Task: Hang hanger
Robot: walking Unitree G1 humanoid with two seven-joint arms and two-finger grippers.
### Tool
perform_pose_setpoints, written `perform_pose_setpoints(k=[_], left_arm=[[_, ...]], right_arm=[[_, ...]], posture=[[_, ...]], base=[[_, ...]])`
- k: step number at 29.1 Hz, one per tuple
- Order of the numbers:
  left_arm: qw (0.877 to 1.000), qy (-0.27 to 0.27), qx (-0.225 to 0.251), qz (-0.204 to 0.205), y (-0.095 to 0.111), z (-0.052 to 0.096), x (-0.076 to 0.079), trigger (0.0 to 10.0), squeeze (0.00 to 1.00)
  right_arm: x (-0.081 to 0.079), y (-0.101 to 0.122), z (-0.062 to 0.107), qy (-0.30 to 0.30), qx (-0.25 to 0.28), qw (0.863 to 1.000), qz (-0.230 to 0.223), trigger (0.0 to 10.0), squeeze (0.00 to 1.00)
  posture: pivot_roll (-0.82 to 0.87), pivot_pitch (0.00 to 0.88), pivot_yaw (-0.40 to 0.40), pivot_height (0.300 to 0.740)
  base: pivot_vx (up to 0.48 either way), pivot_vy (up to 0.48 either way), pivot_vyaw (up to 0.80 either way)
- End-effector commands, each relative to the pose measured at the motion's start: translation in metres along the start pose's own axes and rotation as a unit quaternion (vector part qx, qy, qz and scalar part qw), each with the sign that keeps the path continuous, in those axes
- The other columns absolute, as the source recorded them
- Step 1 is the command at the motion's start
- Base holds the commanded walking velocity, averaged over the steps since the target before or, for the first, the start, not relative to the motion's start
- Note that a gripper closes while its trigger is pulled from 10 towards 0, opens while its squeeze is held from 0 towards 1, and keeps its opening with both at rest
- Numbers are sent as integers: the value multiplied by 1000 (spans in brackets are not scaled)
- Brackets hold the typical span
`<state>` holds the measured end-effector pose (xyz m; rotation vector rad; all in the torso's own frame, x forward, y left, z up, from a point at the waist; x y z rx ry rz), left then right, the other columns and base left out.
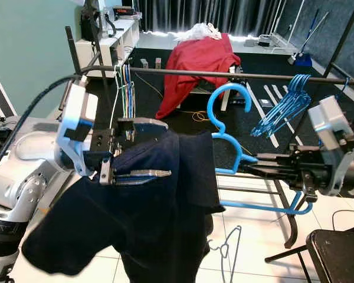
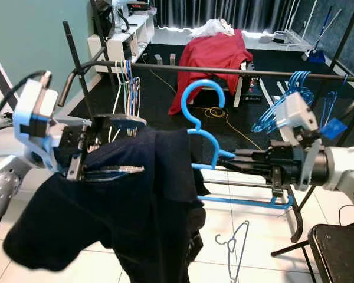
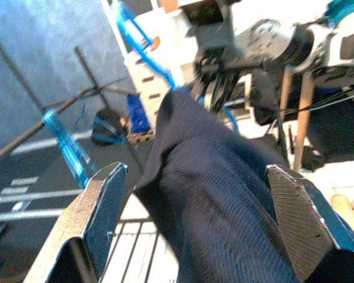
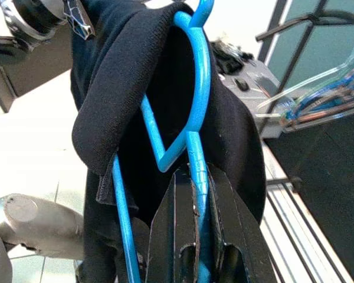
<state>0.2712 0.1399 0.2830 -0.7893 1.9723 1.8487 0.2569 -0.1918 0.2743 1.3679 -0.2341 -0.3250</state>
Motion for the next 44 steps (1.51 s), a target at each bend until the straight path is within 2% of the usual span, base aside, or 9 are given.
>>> perform_pose_setpoints(k=[1,3,11,21,28,36,39,41,44], left_arm=[[1000,9,-28,10,-5,16,-2,10000,0],[999,20,-41,17,-8,25,-4,10000,0],[998,50,-24,34,-4,36,-8,10000,0],[996,76,-25,38,-21,25,-4,10000,0],[980,189,-58,19,-39,45,-29,10000,0],[971,232,-51,27,-40,56,-33,10000,0],[974,219,-46,39,-41,57,-25,10000,0],[984,161,-45,65,-43,53,-5,10000,0],[988,117,-31,97,-44,48,12,10000,0]], right_arm=[[7,10,13,-36,14,999,15,0,0],[7,10,16,-40,12,999,16,0,0],[9,12,21,-53,16,998,20,0,0],[8,20,24,-51,24,998,32,0,0],[4,28,26,-41,34,998,40,0,0],[1,28,24,-32,37,998,39,0,0],[1,29,23,-31,40,998,41,0,0],[2,31,23,-31,43,998,43,0,0],[2,31,21,-29,45,998,44,0,0]], posture=[[-109,10,1,740],[-109,10,1,740],[-109,10,1,740],[-113,2,2,740],[-116,0,7,740],[-110,0,7,740],[-109,0,4,740],[-109,0,4,740],[-108,1,2,740]], base=[[0,0,0],[0,0,0],[0,0,0],[0,0,0],[0,0,0],[0,0,0],[0,0,0],[0,0,0],[0,0,0]])
Point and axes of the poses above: a point about 5 cm out from each wrist's last joint towards the gripper, its own z axis pointing back from the gripper into the wrist, its own y axis along the axis of the wrist's last joint, x = y × z, the point moved 3 cm from there along -z, pointing out of the wrist towards the gripper, and after that the axes turned 11 degrees about -z, right-handed, at the moved point
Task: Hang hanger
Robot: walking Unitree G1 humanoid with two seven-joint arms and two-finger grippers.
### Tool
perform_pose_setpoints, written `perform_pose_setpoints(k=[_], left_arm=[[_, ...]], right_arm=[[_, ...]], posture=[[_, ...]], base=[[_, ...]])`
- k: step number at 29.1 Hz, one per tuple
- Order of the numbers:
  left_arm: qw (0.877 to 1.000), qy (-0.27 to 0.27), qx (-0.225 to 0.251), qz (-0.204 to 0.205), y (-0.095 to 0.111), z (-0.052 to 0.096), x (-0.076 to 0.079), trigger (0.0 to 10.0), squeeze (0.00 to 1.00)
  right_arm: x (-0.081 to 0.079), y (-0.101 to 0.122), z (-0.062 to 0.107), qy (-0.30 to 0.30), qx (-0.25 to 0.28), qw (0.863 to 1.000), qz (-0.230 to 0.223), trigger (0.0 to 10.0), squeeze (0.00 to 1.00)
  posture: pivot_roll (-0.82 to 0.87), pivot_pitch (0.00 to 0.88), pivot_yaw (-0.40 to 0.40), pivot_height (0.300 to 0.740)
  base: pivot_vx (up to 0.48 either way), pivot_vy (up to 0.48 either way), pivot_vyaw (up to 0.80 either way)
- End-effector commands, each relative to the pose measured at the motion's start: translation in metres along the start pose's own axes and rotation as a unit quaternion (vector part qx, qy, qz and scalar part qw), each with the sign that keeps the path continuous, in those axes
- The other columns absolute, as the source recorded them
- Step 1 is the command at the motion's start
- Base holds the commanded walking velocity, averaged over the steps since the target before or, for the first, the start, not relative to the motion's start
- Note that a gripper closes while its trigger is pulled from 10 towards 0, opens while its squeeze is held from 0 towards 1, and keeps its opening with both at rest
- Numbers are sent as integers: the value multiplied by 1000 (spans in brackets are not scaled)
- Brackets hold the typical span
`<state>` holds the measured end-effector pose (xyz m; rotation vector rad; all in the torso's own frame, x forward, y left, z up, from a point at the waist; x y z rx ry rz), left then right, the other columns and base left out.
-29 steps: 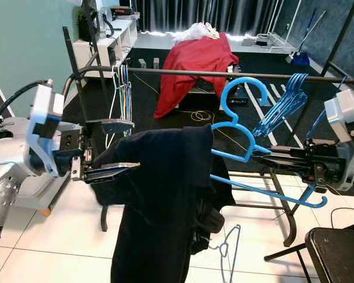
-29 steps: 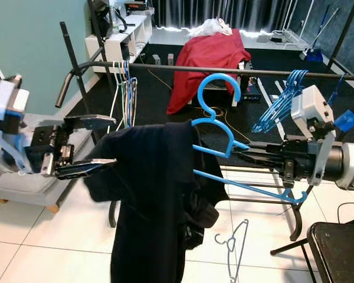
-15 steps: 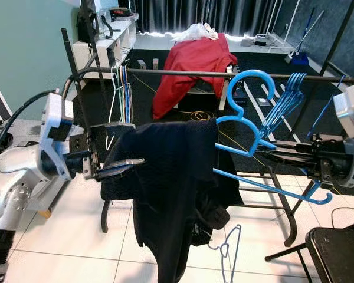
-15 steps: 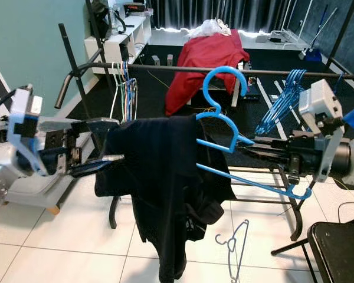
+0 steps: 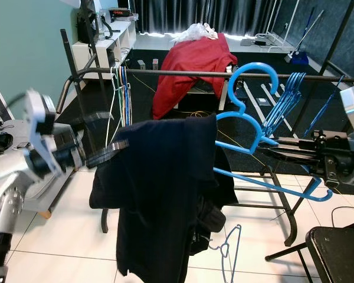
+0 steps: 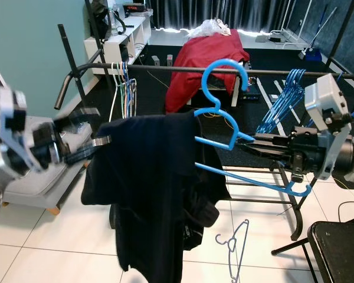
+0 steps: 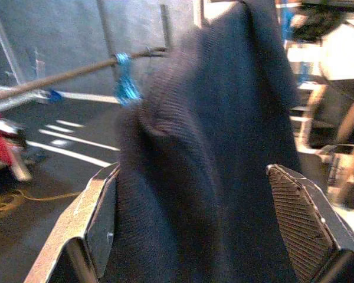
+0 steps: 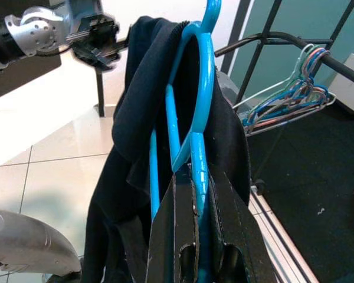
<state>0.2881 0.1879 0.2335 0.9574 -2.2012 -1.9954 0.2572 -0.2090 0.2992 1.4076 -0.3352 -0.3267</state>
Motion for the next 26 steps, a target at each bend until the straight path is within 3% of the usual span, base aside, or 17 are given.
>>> perform_pose_setpoints(k=[1,9,15,16,17,18,21,22,26], left_arm=[[1000,-27,3,4,5,-1,6,10000,0],[999,-28,21,18,3,-14,13,10000,0],[999,-15,30,21,-4,-34,21,10000,0],[999,-15,33,25,-6,-40,25,4784,0],[999,-15,33,25,-6,-40,25,4784,0],[999,-15,37,28,-7,-43,27,1569,0],[999,-15,37,28,-7,-43,27,1569,0],[999,-21,34,29,-8,-44,29,0,0],[999,-37,-3,10,-15,-37,30,0,0]], right_arm=[[-3,10,0,5,16,1000,19,0,0],[-3,10,-2,7,21,1000,19,0,0],[-4,14,-2,8,29,999,22,0,0],[-4,14,-2,8,31,999,22,0,0],[-4,14,-2,8,31,999,22,0,0],[-3,15,-2,7,32,999,23,0,0],[-3,15,-2,7,32,999,23,0,0],[-3,15,-2,6,33,999,24,0,0],[-2,18,-1,3,37,999,27,0,0]], posture=[[-108,1,2,740],[-110,1,3,740],[-110,1,3,740],[-110,1,3,740],[-110,1,3,740],[-113,0,2,740],[-113,0,2,740],[-115,0,4,740],[-115,0,4,740]], base=[[0,0,0],[0,0,0],[0,0,0],[0,0,0],[0,0,0],[0,0,0],[0,0,0],[0,0,0],[0,0,0]])
Point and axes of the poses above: a point about 5 cm out from each wrist's last joint towards the gripper, its own z axis pointing back from the gripper into the wrist, its own y axis along the axis of the wrist's last joint, x = y × z, the point moved 3 cm from there along -z, pointing out of the wrist towards the gripper, and after that the axes turned 11 degrees about -z, right-handed, at the moved point
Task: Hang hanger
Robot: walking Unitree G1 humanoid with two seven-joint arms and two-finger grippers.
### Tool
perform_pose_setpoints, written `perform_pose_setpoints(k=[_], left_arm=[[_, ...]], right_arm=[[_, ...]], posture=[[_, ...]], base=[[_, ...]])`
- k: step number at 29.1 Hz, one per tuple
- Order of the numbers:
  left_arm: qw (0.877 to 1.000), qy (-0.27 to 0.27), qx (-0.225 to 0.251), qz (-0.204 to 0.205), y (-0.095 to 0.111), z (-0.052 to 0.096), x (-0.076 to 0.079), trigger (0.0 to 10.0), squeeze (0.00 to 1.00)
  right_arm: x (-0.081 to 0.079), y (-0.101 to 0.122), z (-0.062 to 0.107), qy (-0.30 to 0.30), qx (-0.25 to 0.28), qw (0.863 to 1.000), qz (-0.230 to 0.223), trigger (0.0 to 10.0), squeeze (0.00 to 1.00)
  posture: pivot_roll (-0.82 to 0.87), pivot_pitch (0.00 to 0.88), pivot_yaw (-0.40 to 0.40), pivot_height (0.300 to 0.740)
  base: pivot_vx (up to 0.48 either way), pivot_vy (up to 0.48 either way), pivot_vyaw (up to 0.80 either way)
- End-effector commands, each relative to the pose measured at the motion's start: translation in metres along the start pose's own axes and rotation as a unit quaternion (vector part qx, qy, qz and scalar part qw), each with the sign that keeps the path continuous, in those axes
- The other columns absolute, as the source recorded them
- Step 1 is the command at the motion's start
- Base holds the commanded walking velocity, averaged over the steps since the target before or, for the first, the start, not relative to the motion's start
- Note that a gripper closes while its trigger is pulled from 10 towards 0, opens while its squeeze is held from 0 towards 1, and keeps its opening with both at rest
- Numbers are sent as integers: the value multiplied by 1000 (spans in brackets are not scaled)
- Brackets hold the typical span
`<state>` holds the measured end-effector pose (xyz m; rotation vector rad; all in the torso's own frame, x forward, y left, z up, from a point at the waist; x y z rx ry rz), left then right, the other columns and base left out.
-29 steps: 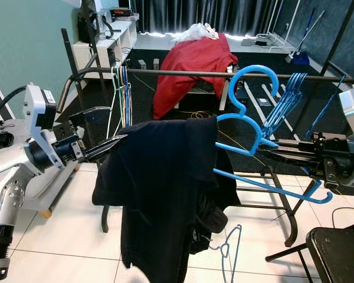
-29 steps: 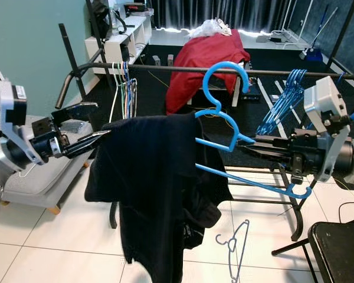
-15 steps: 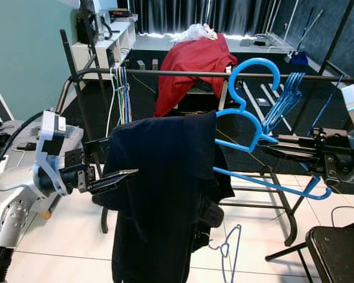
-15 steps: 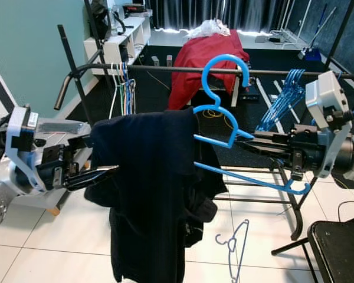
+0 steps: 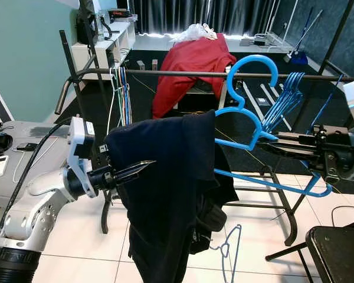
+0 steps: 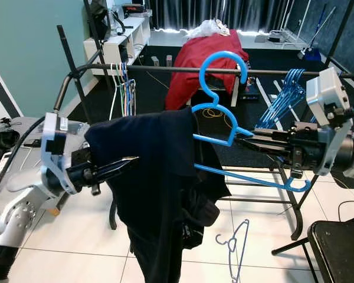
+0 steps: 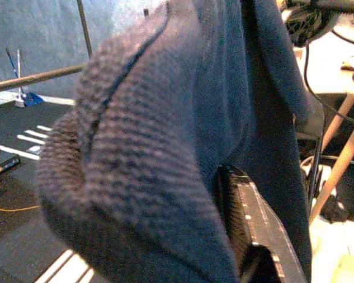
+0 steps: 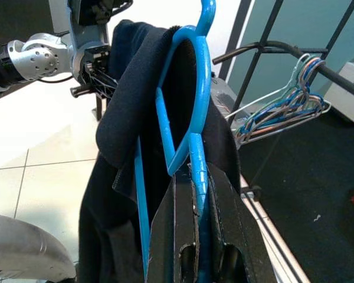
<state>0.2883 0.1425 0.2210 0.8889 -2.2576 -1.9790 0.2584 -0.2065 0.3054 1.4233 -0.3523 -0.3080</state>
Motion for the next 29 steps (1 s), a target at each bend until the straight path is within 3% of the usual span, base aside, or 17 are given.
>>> perform_pose_setpoints(k=[1,4,9,16,18,19,24,29], left_arm=[[999,-21,-30,-13,-4,5,3,0,0],[999,-21,-34,-17,-3,7,1,0,0],[998,-9,-52,-27,6,27,-9,0,0],[999,0,-44,-26,10,33,-13,0,0],[997,50,-26,-48,22,43,-33,0,0],[997,50,-26,-48,22,43,-33,0,0],[988,132,28,-80,50,57,-63,0,0],[983,156,51,-87,59,60,-70,0,0]], right_arm=[[-1,12,1,1,27,999,18,0,0],[-1,12,2,-1,26,999,18,0,0],[13,6,13,-50,8,998,23,0,0],[17,5,17,-64,5,998,23,0,0],[24,-1,25,-90,-21,995,23,0,0],[24,-1,25,-90,-21,995,23,0,0],[25,-23,37,-110,-79,991,4,0,0],[24,-36,38,-110,-106,988,-10,0,0]], posture=[[-112,0,4,740],[-112,0,4,740],[-111,0,3,740],[-111,0,3,740],[-114,3,-1,740],[-114,3,-1,740],[-115,4,-3,740],[-115,4,-3,740]], base=[[0,0,0],[0,0,0],[0,0,0],[0,0,0],[0,0,0],[0,0,0],[0,0,0],[0,0,0]])
Point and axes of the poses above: a point about 5 cm out from each wrist's last joint towards the gripper, its own z axis pointing back from the gripper into the wrist, its own y axis along the axis of the wrist's last joint, x = y × z, the point moved 3 cm from there along -z, pointing out of the wrist towards the gripper, and after that the axes turned 11 degrees about -z, right-handed, at the moved point
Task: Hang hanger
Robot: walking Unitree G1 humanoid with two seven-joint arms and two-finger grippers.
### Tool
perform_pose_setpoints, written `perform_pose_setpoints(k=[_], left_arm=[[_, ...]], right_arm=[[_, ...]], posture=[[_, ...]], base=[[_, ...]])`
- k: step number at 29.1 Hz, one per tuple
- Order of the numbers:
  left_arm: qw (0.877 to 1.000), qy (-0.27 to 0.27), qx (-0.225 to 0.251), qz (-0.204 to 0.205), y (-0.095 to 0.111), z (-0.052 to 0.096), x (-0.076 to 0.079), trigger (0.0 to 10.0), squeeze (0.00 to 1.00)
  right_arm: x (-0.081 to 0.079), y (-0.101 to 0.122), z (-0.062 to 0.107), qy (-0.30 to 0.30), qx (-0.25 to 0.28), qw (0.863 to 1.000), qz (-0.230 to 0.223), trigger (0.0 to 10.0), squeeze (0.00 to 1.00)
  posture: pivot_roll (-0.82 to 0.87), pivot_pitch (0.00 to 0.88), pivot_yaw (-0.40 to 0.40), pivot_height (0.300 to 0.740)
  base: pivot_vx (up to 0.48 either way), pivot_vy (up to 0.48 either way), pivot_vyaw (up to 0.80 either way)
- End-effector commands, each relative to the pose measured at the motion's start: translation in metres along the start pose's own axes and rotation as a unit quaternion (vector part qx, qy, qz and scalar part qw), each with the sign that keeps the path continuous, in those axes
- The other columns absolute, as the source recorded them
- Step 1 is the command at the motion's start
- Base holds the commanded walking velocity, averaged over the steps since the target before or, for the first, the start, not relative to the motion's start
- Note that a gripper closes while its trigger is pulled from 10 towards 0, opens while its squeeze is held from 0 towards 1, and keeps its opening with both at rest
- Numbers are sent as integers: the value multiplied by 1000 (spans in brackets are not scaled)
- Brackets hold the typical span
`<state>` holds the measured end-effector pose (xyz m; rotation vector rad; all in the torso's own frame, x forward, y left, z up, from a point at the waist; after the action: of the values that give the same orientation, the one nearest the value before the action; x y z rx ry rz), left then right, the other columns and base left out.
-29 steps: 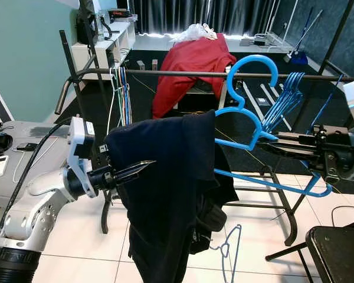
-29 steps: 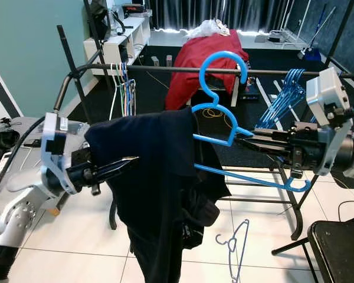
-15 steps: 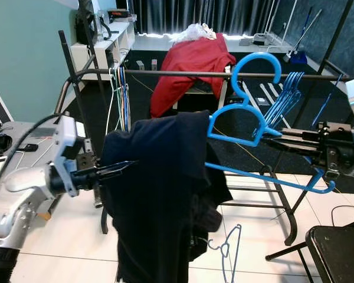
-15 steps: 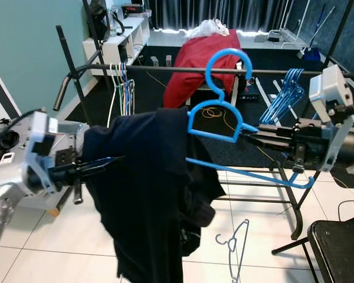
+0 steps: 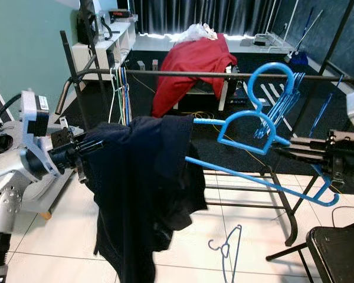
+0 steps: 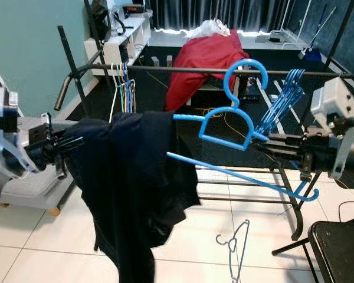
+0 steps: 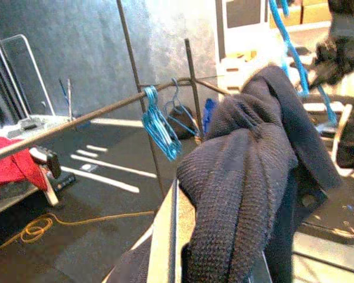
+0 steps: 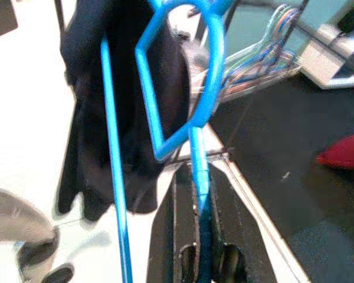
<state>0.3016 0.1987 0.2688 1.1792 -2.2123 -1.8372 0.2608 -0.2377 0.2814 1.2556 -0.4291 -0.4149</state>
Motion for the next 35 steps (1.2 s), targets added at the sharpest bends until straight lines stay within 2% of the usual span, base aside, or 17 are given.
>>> perform_pose_setpoints(k=[1,4,5,9,12,21,22,23,24,25,26,28,29,32,33,34,35], left_arm=[[991,114,63,-24,27,19,-35,0,0],[991,114,63,-24,27,19,-35,0,0],[985,138,102,-12,36,19,-42,0,0],[979,137,149,22,45,15,-44,0,0],[981,123,146,44,36,10,-35,0,0],[981,133,130,63,21,4,-31,0,0],[985,111,113,65,15,-1,-22,745,0],[990,82,90,69,5,-8,-9,3882,0],[990,82,90,69,5,-8,-9,3882,0],[993,47,72,80,-4,-16,7,5529,0],[993,13,65,102,-10,-22,22,10000,1000],[993,13,65,102,-10,-22,22,10000,1000],[991,-9,62,118,-12,-25,31,10000,1000],[990,-21,64,124,-12,-28,36,10000,1000],[988,-40,63,135,-11,-30,43,10000,690],[988,-40,63,135,-11,-30,43,10000,690],[987,-56,62,140,-10,-29,48,10000,0]], right_arm=[[7,-27,9,-39,-64,997,-29,0,0],[7,-27,9,-39,-64,997,-29,0,0],[4,-42,6,-37,-93,994,-39,0,0],[6,-55,-1,-47,-110,992,-40,0,0],[13,-49,-5,-61,-86,994,-29,0,0],[15,-40,-7,-67,-56,996,-19,0,0],[15,-35,-8,-70,-41,997,-15,0,0],[15,-27,-9,-71,-17,997,-12,0,0],[15,-27,-9,-71,-17,997,-12,0,0],[15,-18,-11,-68,10,998,-11,0,0],[14,-10,-11,-65,32,997,-8,0,0],[14,-10,-11,-65,32,997,-8,0,0],[13,-6,-11,-63,45,997,-7,0,0],[14,-2,-11,-63,55,996,-4,0,0],[14,2,-10,-64,65,996,-1,0,0],[14,2,-10,-64,65,996,-1,0,0],[14,5,-9,-64,71,995,1,0,0]], posture=[[-115,4,-3,740],[-115,4,-3,740],[-116,2,-3,740],[-115,0,0,740],[-110,0,0,740],[-111,0,-1,740],[-110,0,1,740],[-108,1,2,740],[-108,1,2,740],[-108,1,2,740],[-112,2,4,740],[-112,2,4,740],[-112,2,4,740],[-115,2,4,740],[-116,3,4,740],[-116,3,4,740],[-116,3,4,740]], base=[[0,0,0],[0,0,0],[0,0,0],[0,0,0],[0,0,0],[0,0,0],[0,0,0],[0,0,0],[0,0,0],[0,0,0],[0,0,0],[0,0,0],[0,0,0],[0,0,0],[0,0,0],[0,0,0],[0,0,0]])
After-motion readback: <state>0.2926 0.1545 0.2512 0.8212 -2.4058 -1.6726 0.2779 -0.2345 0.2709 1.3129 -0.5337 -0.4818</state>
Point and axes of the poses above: a point about 5 cm out from each wrist's last joint towards the gripper, its own z axis pointing back from the gripper into the wrist, its own y axis along the axis of the wrist's last joint, x = y × z, the point moved 3 cm from there along -z, pointing out of the wrist towards the gripper, and after that the axes turned 11 degrees about -z, right-handed, at the moved point
